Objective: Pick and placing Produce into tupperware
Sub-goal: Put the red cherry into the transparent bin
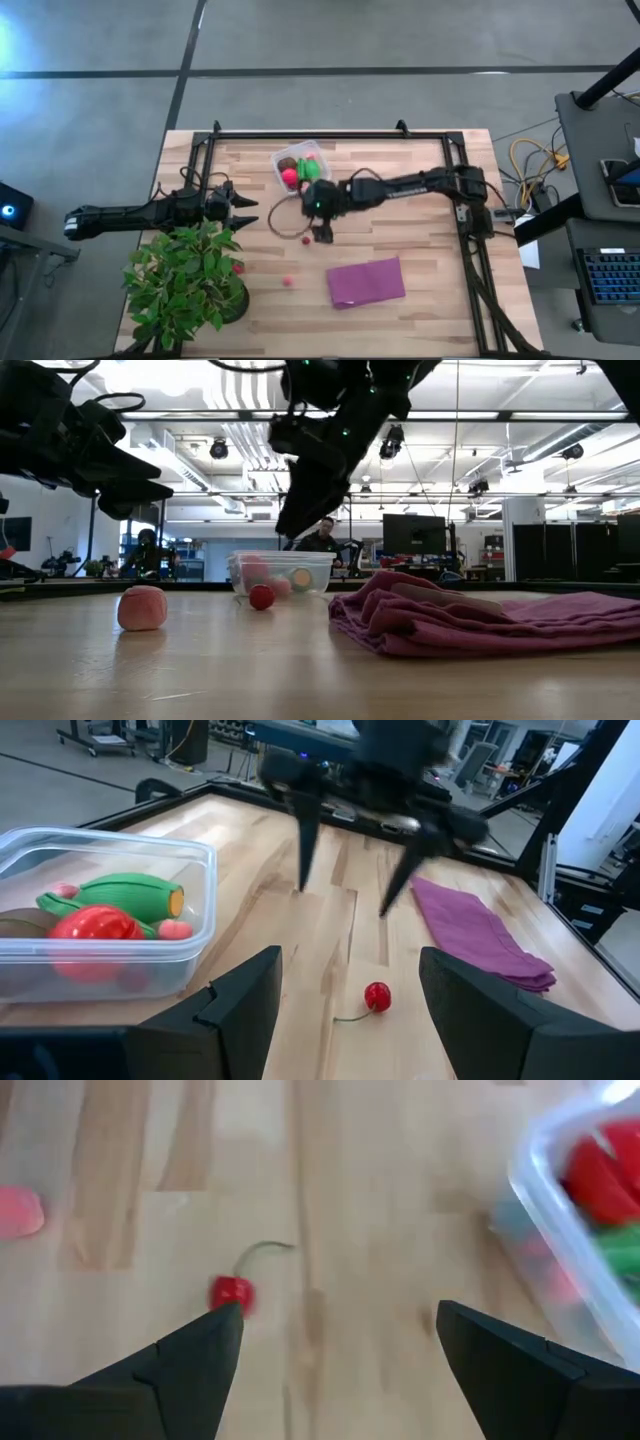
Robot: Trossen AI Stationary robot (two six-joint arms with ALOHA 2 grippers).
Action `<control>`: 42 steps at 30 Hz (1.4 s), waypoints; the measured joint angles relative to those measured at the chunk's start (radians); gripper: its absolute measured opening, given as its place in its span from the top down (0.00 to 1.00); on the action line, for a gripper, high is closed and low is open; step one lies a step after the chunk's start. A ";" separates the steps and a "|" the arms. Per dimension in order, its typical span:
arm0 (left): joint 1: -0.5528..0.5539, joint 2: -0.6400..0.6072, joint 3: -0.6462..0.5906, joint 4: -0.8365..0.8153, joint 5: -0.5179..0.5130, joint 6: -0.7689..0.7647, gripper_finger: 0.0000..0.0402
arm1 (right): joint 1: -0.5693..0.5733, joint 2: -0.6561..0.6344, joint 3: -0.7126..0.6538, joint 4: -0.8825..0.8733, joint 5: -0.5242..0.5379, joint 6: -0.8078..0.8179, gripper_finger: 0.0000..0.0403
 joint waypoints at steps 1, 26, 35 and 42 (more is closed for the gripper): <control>0.000 0.000 0.000 0.000 0.000 0.000 0.44 | 0.016 0.007 0.000 0.013 0.025 0.000 0.19; 0.000 -0.001 0.000 0.000 0.000 0.000 0.44 | 0.158 0.094 -0.004 0.059 0.065 0.206 0.44; 0.000 0.001 0.000 0.001 0.000 0.000 0.44 | 0.161 0.144 -0.005 0.108 0.119 0.248 0.44; 0.000 -0.001 0.000 0.000 0.000 0.000 0.44 | 0.159 0.161 -0.005 0.168 0.111 0.250 0.44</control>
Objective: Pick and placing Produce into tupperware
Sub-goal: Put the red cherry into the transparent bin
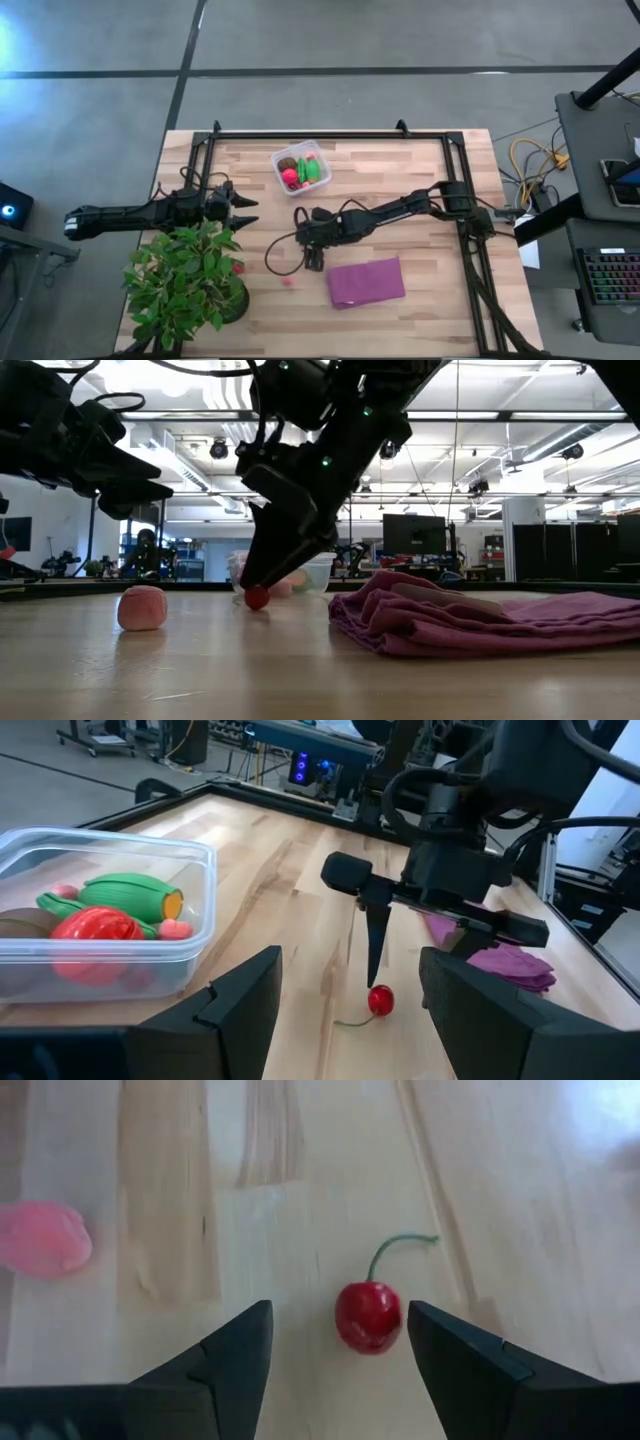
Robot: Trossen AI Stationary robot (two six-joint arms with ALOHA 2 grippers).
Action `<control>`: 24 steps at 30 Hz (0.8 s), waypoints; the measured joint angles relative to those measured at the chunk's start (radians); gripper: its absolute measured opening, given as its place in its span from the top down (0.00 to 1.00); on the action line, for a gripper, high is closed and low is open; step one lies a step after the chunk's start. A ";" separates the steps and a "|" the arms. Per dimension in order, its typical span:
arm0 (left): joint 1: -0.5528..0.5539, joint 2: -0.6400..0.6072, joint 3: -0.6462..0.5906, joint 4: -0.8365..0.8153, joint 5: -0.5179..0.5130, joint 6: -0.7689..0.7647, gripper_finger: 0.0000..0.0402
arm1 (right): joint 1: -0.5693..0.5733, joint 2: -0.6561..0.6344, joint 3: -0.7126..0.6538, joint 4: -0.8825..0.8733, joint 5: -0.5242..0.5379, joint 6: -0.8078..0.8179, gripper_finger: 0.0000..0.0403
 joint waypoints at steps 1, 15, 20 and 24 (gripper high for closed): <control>0.000 0.001 0.000 0.000 0.000 0.000 0.44 | 0.000 0.000 0.000 0.006 0.002 0.000 0.44; 0.000 0.000 0.000 -0.001 0.000 0.000 0.44 | -0.009 0.000 0.000 0.005 0.026 -0.003 0.52; 0.000 0.000 0.000 -0.001 0.000 0.000 0.44 | -0.010 0.000 -0.006 0.004 0.025 0.000 0.57; 0.000 0.001 0.000 -0.001 0.000 0.000 0.44 | -0.009 0.000 -0.016 0.004 0.023 0.000 0.60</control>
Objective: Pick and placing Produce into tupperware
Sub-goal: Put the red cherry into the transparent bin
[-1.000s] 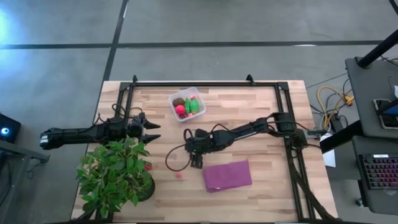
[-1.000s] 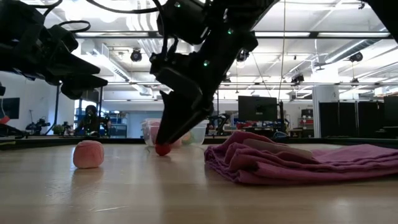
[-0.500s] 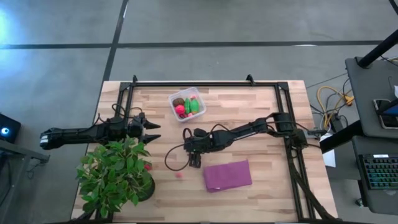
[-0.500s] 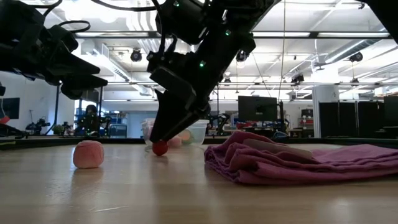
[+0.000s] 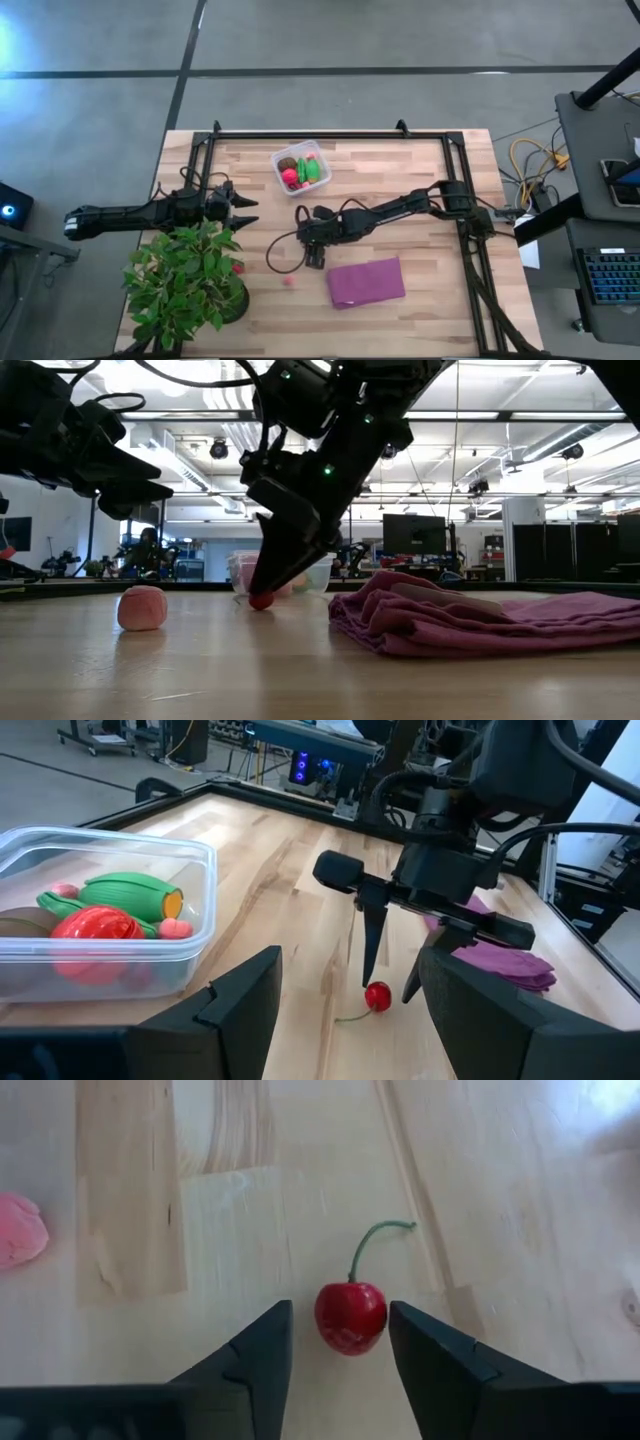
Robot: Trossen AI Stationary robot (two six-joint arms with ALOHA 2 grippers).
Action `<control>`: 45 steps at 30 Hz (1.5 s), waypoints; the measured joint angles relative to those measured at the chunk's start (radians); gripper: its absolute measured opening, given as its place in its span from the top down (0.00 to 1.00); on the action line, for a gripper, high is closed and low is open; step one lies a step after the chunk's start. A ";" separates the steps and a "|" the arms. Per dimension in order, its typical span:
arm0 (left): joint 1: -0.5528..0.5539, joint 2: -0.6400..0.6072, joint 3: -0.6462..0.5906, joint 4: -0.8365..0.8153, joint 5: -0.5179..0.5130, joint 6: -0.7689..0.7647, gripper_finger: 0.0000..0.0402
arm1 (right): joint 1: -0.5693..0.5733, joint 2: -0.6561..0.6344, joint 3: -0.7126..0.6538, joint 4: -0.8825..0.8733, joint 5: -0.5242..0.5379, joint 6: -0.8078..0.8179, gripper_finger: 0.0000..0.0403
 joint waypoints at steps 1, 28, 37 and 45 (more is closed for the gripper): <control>0.000 0.000 0.000 0.000 0.000 0.000 0.44 | 0.000 0.000 -0.002 0.000 0.000 0.000 0.61; 0.000 0.000 0.000 0.000 0.000 0.000 0.44 | 0.000 0.000 -0.005 0.002 -0.001 0.000 0.83; 0.000 0.000 0.000 0.001 0.000 0.000 0.44 | 0.000 -0.029 -0.005 0.000 0.000 0.001 0.82; 0.000 0.000 0.000 0.000 0.000 0.000 0.44 | -0.012 -0.138 -0.005 -0.003 0.119 0.000 0.81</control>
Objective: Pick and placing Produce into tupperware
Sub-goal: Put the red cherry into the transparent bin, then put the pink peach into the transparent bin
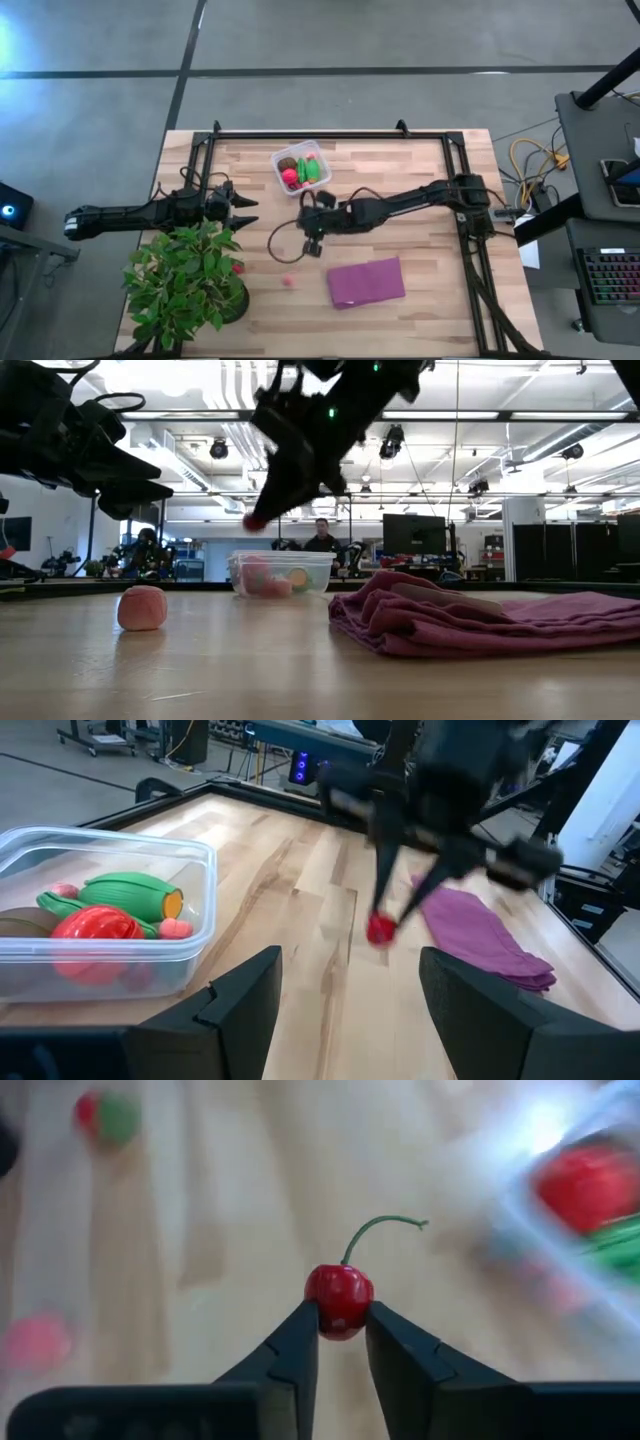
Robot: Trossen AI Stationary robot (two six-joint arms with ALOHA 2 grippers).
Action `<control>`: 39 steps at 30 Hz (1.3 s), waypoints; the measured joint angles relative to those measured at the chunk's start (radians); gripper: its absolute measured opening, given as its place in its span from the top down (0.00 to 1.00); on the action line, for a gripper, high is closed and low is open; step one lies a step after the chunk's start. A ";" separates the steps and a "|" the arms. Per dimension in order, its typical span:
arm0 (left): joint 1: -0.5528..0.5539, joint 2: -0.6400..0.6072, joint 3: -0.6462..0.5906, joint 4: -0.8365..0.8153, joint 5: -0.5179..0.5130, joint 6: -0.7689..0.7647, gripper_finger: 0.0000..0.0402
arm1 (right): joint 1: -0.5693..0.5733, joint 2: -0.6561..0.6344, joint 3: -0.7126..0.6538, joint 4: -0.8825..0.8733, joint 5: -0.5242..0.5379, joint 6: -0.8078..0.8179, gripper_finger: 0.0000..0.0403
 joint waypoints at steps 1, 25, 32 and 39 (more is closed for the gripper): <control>0.000 0.000 0.000 0.000 0.000 0.000 0.44 | -0.006 -0.018 0.000 0.000 0.029 0.000 0.81; 0.000 -0.001 0.000 -0.001 0.000 0.000 0.44 | -0.385 0.137 0.333 -0.295 -0.153 0.075 0.53; 0.000 0.000 0.000 0.000 0.000 0.000 0.44 | -0.320 0.126 0.481 -0.366 -0.238 -0.041 0.42; 0.000 0.000 0.000 0.000 0.000 0.000 0.44 | -0.159 0.124 0.515 -0.648 -0.278 -0.405 0.41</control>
